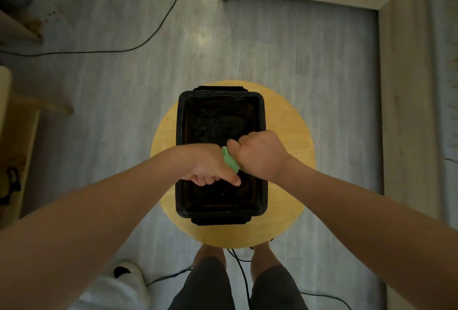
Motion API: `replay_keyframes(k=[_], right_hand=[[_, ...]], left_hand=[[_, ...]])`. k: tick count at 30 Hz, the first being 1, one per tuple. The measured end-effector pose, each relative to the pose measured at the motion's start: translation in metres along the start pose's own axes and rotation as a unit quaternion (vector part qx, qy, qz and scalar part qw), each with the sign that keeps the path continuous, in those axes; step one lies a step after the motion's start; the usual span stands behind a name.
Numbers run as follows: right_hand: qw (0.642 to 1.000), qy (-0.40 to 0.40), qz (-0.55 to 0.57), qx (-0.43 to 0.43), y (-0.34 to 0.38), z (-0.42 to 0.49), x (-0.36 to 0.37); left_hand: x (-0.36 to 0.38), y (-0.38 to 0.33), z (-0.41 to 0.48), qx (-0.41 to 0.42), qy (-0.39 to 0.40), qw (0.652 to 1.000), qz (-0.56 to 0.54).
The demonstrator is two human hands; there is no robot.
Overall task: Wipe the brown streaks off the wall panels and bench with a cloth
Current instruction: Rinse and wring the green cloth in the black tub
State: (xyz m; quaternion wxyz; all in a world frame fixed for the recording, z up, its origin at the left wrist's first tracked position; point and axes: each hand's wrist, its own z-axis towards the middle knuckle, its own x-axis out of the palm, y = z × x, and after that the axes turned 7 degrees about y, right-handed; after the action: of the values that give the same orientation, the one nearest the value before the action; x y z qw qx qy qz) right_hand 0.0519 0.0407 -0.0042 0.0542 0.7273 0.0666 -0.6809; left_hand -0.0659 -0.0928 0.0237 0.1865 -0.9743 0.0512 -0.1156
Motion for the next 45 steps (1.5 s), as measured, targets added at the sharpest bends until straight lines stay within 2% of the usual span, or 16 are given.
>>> replay_keyframes(k=[1, 3, 6, 7, 10, 13, 20, 23, 24, 26, 28, 30, 33, 38, 41, 45], right_hand=[[0.999, 0.035, 0.016, -0.001, -0.001, 0.004, -0.001], [0.992, 0.116, 0.048, 0.015, -0.001, 0.014, -0.007], [0.961, 0.253, 0.076, 0.081, 0.003, 0.029, -0.014], [0.95, 0.277, 0.105, 0.103, 0.003, 0.032, -0.015], [0.924, 0.315, 0.167, 0.137, 0.008, 0.04, -0.02], [0.9, 0.356, 0.203, 0.151, 0.014, 0.041, -0.025], [0.872, 0.403, 0.246, 0.135, 0.023, 0.05, -0.038], [0.875, 0.351, 0.298, 0.149, 0.026, 0.053, -0.031], [0.875, 0.328, 0.319, 0.156, 0.027, 0.051, -0.026], [0.851, 0.324, 0.383, 0.156, 0.024, 0.04, -0.016], [0.799, 0.318, 0.484, 0.161, 0.01, 0.021, -0.013], [0.726, 0.278, 0.599, 0.193, -0.017, -0.005, -0.017], [0.617, 0.205, 0.711, 0.268, -0.08, -0.062, -0.027], [0.569, 0.092, 0.737, 0.353, -0.215, -0.183, -0.047], [0.553, 0.037, 0.74, 0.381, -0.291, -0.258, -0.07], [0.516, -0.031, 0.759, 0.396, -0.376, -0.336, -0.105]], left_hand=[[0.003, 0.001, 0.006, -0.005, -0.063, 0.996, 0.067], [0.007, 0.003, 0.014, 0.01, -0.181, 0.959, 0.217], [0.007, 0.005, 0.016, 0.029, -0.312, 0.903, 0.294], [0.006, 0.006, 0.015, 0.025, -0.341, 0.883, 0.321], [0.006, 0.009, 0.015, 0.023, -0.382, 0.838, 0.388], [0.01, 0.013, 0.015, 0.026, -0.385, 0.831, 0.401], [0.022, 0.03, 0.003, -0.001, -0.43, 0.795, 0.427], [0.017, 0.032, -0.001, -0.036, -0.451, 0.795, 0.404], [0.014, 0.032, -0.001, -0.048, -0.452, 0.811, 0.368], [0.01, 0.029, 0.0, -0.056, -0.44, 0.856, 0.265], [0.015, 0.015, 0.005, -0.054, -0.425, 0.886, 0.176], [0.028, -0.014, 0.013, -0.044, -0.417, 0.9, 0.123], [0.059, -0.085, 0.032, 0.027, -0.398, 0.915, 0.053], [0.136, -0.256, 0.076, 0.16, -0.392, 0.906, -0.035], [0.174, -0.35, 0.098, 0.256, -0.347, 0.892, -0.137], [0.209, -0.458, 0.111, 0.328, -0.306, 0.863, -0.231]])
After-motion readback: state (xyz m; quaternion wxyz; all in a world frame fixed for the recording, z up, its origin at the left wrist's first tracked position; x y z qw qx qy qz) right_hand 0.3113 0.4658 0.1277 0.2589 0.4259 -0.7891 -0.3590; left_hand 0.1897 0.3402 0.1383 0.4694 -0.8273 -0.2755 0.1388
